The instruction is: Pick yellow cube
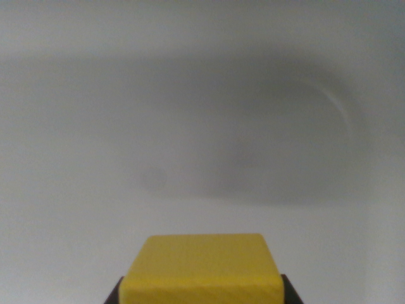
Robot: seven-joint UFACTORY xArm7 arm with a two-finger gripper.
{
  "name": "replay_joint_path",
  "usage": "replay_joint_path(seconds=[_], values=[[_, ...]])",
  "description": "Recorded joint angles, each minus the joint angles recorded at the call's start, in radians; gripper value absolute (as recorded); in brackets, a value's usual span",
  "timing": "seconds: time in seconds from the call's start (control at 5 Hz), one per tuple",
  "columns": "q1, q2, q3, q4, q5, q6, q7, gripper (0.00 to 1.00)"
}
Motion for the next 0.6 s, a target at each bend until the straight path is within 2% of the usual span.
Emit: replay_joint_path(seconds=[0.2,0.4,0.6], values=[[0.0008,-0.021,-0.002,0.026,-0.0038,0.046,0.003,1.0],[0.0008,-0.021,-0.002,0.026,-0.0038,0.046,0.003,1.0],[0.0016,-0.042,-0.003,0.052,-0.0077,0.093,0.006,1.0]])
